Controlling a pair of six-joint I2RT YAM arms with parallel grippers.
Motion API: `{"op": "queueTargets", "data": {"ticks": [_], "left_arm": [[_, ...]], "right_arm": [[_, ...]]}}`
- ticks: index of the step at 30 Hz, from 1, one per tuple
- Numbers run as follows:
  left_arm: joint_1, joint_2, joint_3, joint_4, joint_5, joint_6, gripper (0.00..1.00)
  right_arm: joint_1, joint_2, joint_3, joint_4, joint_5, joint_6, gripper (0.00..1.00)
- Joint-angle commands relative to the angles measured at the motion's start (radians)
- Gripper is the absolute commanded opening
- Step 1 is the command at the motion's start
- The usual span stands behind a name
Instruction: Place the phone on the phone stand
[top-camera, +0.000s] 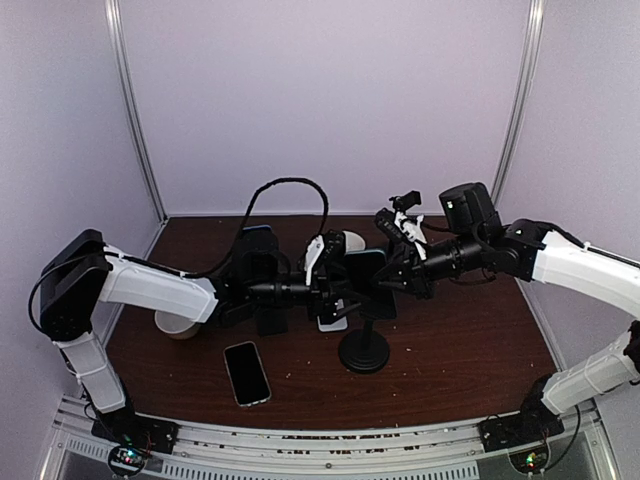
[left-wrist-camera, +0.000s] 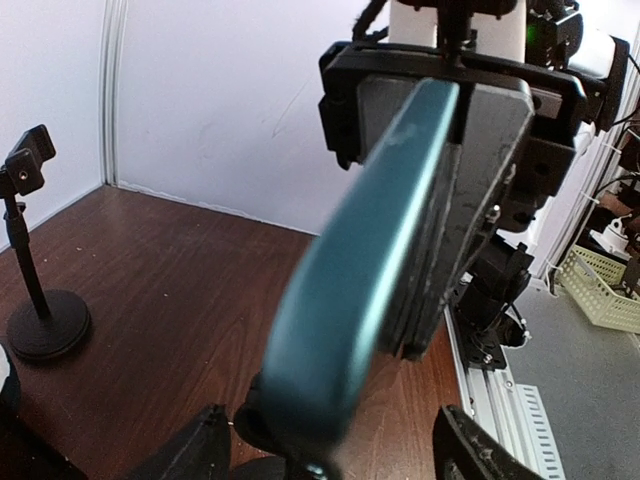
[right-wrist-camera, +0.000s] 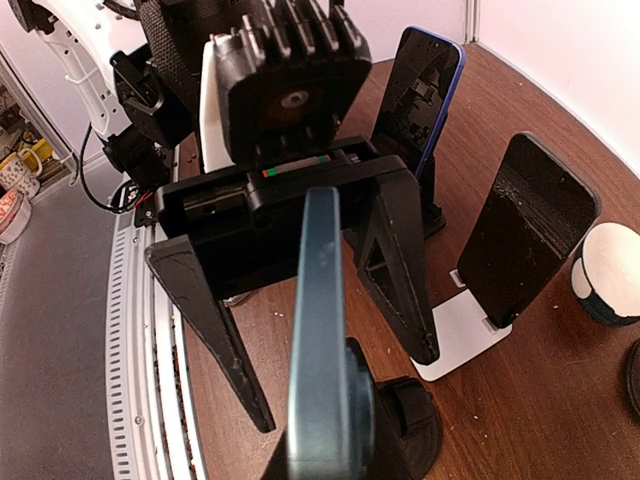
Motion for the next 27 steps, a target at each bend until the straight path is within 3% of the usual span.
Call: {"op": "queueTargets", "data": {"ticks": [1,7,12,16,19,25,27], "left_arm": [[0.004,-0.002,-0.022,0.093,0.038,-0.012,0.73],[0.006,0.018,-0.012,0.096,0.071,-0.019,0.57],[0.015,0.035,-0.006,0.117,0.098,-0.041,0.5],[0.043,0.062,-0.023,0.207,0.143,-0.106,0.36],[0.044,0.078,-0.015,0.231,0.19,-0.112,0.37],[0.037,0.097,-0.002,0.235,0.22,-0.116,0.56],[0.03,0.095,-0.006,0.227,0.213,-0.109,0.59]], "right_arm": [[-0.004,0.009,-0.012,0.109,-0.053,0.023,0.0],[-0.004,0.009,-0.028,0.164,-0.06,0.051,0.0],[-0.003,0.023,-0.026,0.169,-0.073,0.047,0.0],[-0.004,0.016,-0.029,0.176,-0.069,0.046,0.0],[-0.004,0.018,-0.027,0.173,-0.073,0.044,0.01],[-0.004,0.018,-0.032,0.179,-0.075,0.045,0.01],[-0.002,0.015,-0.034,0.184,-0.073,0.049,0.01]]}}
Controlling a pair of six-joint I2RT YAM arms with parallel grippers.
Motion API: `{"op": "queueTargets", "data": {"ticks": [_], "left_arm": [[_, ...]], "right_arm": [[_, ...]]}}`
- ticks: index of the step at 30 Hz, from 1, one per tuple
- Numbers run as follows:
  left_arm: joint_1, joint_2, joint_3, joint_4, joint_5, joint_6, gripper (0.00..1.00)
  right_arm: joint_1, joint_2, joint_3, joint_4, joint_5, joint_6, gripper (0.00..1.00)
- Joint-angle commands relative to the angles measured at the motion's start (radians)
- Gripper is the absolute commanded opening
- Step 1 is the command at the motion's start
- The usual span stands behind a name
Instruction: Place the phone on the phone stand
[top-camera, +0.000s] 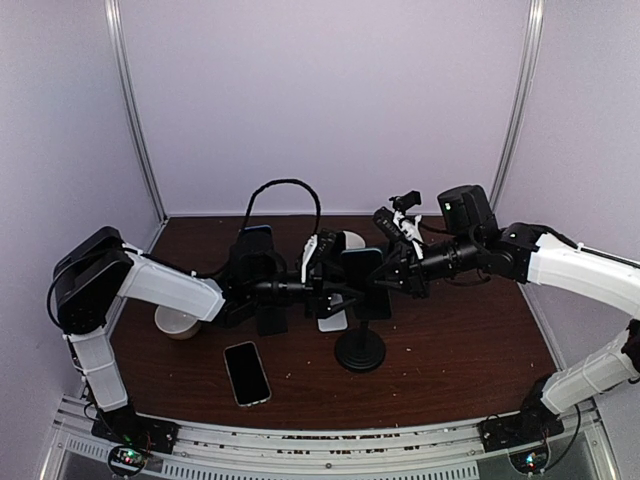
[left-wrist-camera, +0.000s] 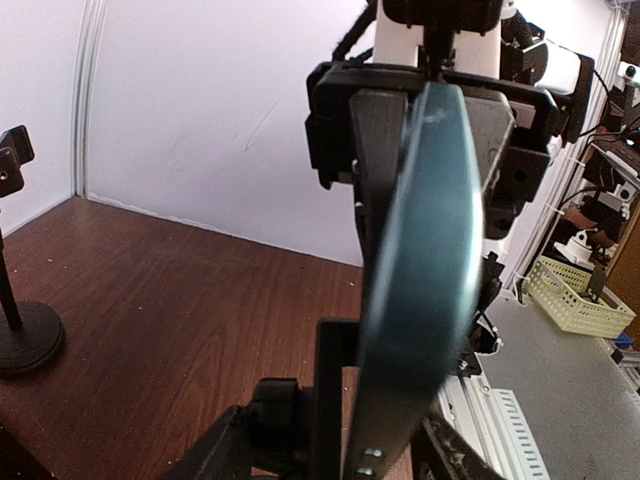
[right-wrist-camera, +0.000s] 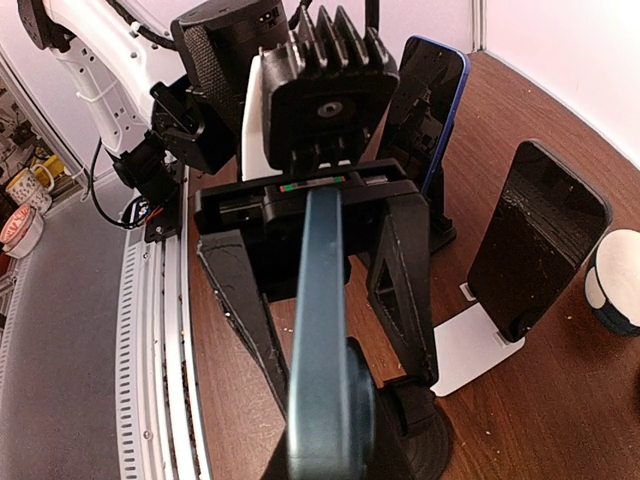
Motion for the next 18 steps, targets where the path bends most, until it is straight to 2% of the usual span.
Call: {"op": "queueTargets", "data": {"ticks": [1,4,6,11,15,18], "left_arm": [[-0.025,0.01,0.006,0.033,0.055,-0.006,0.6],[-0.028,0.02,0.019,0.013,0.054,-0.004,0.62],[-0.029,0.02,0.021,0.005,0.051,-0.001,0.51],[-0.033,0.045,0.064,-0.049,0.067,0.007,0.43],[-0.03,0.052,0.066,-0.033,0.09,0.002,0.43],[-0.024,0.062,0.068,-0.009,0.102,-0.014,0.28]], "right_arm": [[0.002,-0.008,-0.002,0.1,-0.021,0.007,0.01],[0.003,-0.007,-0.004,0.121,-0.022,0.016,0.01],[0.004,-0.005,-0.005,0.122,-0.02,0.015,0.01],[0.003,0.0,-0.019,0.137,-0.016,0.022,0.01],[0.003,-0.003,-0.02,0.144,-0.016,0.022,0.01],[0.003,-0.003,-0.021,0.136,-0.015,0.016,0.02]]}}
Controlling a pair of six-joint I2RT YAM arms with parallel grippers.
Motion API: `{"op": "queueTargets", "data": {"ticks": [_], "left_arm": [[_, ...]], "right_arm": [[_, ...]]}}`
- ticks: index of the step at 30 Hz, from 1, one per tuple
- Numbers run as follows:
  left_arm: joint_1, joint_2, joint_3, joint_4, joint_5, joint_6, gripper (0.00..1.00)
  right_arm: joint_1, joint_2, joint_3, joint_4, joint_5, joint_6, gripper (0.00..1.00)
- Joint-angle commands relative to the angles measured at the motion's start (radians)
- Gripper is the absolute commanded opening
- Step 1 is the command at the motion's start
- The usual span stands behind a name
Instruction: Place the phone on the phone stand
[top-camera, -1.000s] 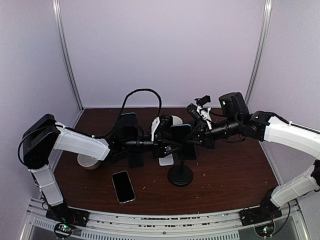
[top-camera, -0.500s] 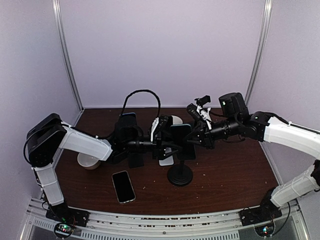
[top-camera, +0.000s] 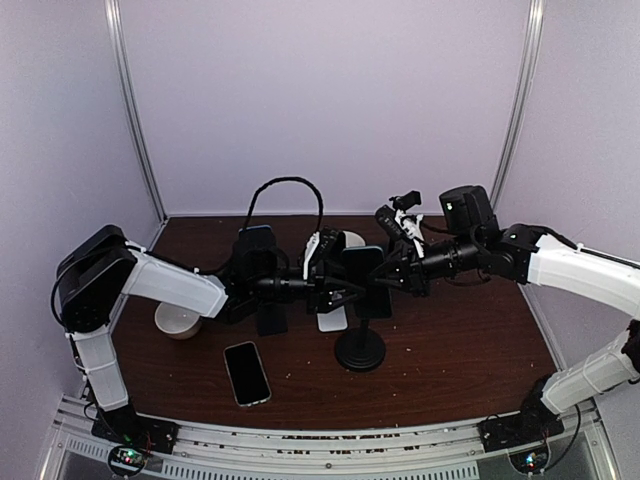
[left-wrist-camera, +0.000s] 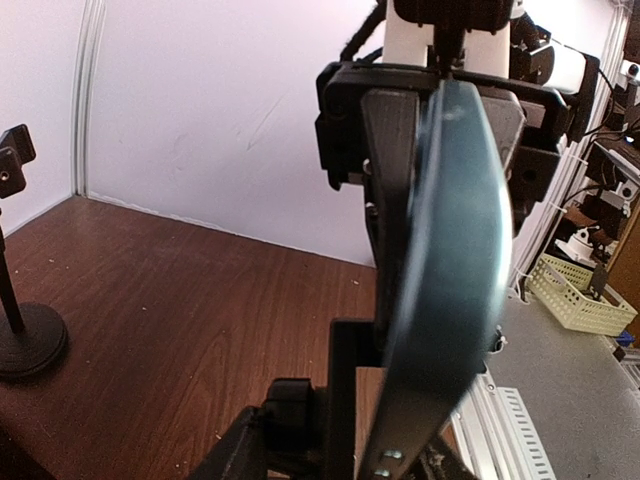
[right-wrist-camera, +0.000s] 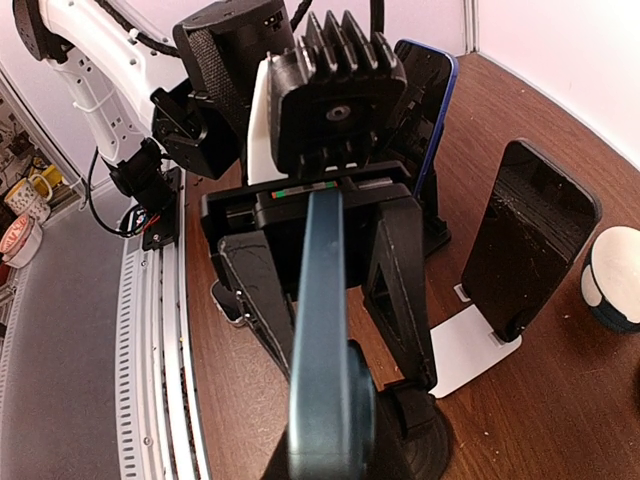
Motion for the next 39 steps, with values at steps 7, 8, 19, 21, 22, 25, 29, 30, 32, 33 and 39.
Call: {"op": "queueTargets", "data": {"ticks": [7,8,19,21,22,25,29,30,32,33,39], "left_arm": [[-0.023,0.048,0.034,0.056,0.139,-0.032,0.02],[-0.022,0.05,0.038,0.059,0.146,-0.03,0.0],[-0.015,0.057,0.051,0.074,0.195,-0.029,0.0],[-0.014,0.054,0.049,0.075,0.197,-0.024,0.0],[-0.015,0.053,0.046,0.077,0.2,-0.022,0.0],[-0.013,0.054,0.054,0.075,0.215,-0.015,0.0],[-0.009,0.057,0.06,0.078,0.241,-0.01,0.0],[-0.008,0.056,0.062,0.077,0.246,-0.009,0.0],[-0.008,0.056,0.074,0.055,0.25,0.002,0.0],[-0.008,0.056,0.081,0.039,0.253,0.01,0.0],[-0.008,0.055,0.099,0.004,0.248,0.032,0.0]], "right_arm": [[0.012,-0.007,-0.017,0.107,0.004,-0.006,0.09],[0.012,-0.009,-0.02,0.104,0.012,-0.007,0.11],[0.011,-0.075,-0.038,0.045,0.118,0.0,0.4],[0.009,-0.099,-0.034,0.018,0.131,0.012,0.45],[0.008,-0.119,-0.036,0.001,0.14,0.018,0.48],[-0.001,-0.205,-0.07,-0.028,0.26,0.069,0.64],[-0.063,-0.287,-0.111,-0.062,0.344,0.267,0.79],[-0.082,-0.287,-0.107,-0.092,0.335,0.308,0.78],[-0.097,-0.276,-0.09,-0.162,0.383,0.403,0.75],[-0.099,-0.265,-0.077,-0.204,0.407,0.444,0.73],[-0.074,-0.194,-0.007,-0.363,0.375,0.584,0.67]]}}
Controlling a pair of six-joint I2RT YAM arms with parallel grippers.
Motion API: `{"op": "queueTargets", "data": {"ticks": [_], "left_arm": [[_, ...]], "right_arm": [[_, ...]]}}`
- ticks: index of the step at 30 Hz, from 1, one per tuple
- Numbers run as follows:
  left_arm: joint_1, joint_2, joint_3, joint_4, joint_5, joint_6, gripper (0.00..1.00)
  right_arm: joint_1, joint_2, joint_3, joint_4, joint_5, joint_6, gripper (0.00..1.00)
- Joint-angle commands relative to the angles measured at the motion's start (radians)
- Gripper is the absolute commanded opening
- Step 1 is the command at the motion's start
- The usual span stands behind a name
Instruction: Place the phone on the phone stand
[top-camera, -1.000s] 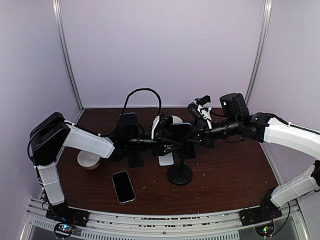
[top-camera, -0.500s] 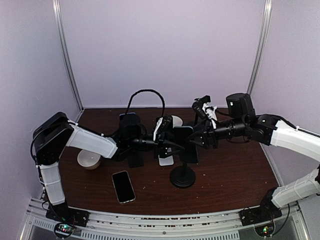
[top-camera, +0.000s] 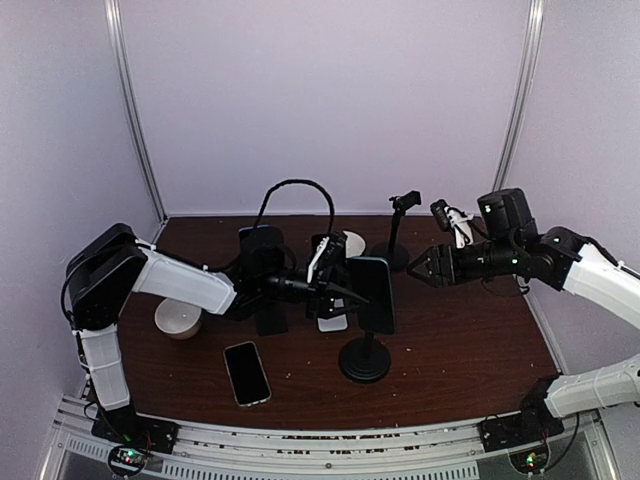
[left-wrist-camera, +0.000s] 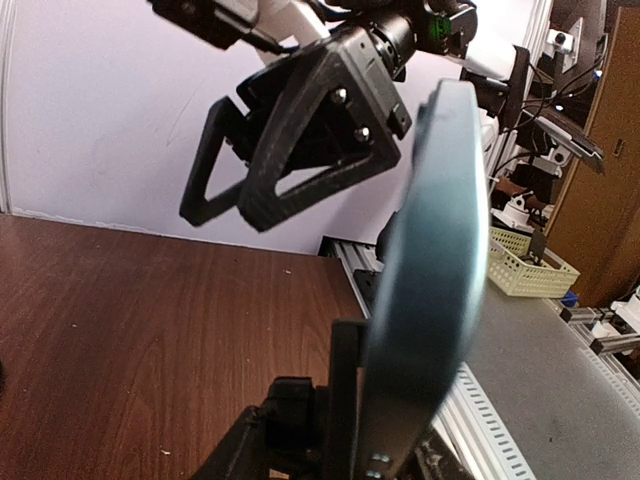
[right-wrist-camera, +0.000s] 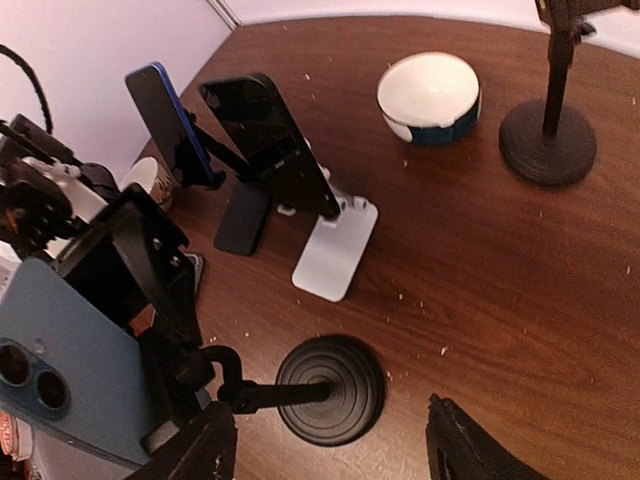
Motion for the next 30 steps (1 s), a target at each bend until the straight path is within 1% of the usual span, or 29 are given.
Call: {"op": "queueTargets", "data": {"ticks": [1,2,4,5,8,11,13,15,19,21,23,26,28,30], "left_arm": [[-0.009,0.0,0.034,0.004,0.04,0.023,0.0],[-0.009,-0.001,0.034,0.002,0.041,0.028,0.0],[-0.009,-0.002,0.033,0.001,0.039,0.032,0.0],[-0.009,-0.002,0.033,0.0,0.039,0.033,0.0],[-0.009,-0.004,0.03,0.004,0.039,0.037,0.0],[-0.009,-0.008,0.024,0.008,0.037,0.04,0.0],[-0.009,-0.01,0.022,0.006,0.034,0.045,0.0],[-0.009,-0.009,0.024,0.004,0.031,0.051,0.0],[-0.009,-0.011,0.025,0.012,0.021,0.065,0.0],[-0.009,-0.008,0.027,0.016,0.02,0.069,0.0],[-0.009,-0.008,0.032,0.014,0.02,0.075,0.0],[-0.009,-0.009,0.039,0.006,0.01,0.081,0.0],[-0.009,-0.015,0.036,-0.002,-0.003,0.088,0.0],[-0.009,-0.024,0.036,-0.022,-0.013,0.1,0.0]], "right_arm": [[0.037,0.033,0.061,-0.153,-0.009,0.15,0.67],[0.056,0.04,0.078,-0.161,-0.026,0.153,0.69],[0.1,0.064,0.109,-0.16,-0.065,0.159,0.77],[0.114,0.08,0.128,-0.167,-0.083,0.156,0.79],[0.128,0.119,0.169,-0.189,-0.092,0.153,0.79],[0.129,0.146,0.181,-0.184,-0.099,0.178,0.75],[0.128,0.165,0.187,-0.192,-0.142,0.182,0.68],[0.132,0.174,0.179,-0.192,-0.182,0.191,0.63],[0.133,0.182,0.169,-0.236,-0.234,0.189,0.62],[0.136,0.181,0.155,-0.234,-0.285,0.193,0.63],[0.141,0.192,0.148,-0.256,-0.278,0.186,0.66],[0.152,0.228,0.16,-0.3,-0.229,0.167,0.67],[0.169,0.251,0.183,-0.346,-0.157,0.147,0.67],[0.184,0.283,0.21,-0.434,-0.076,0.115,0.66]]}}
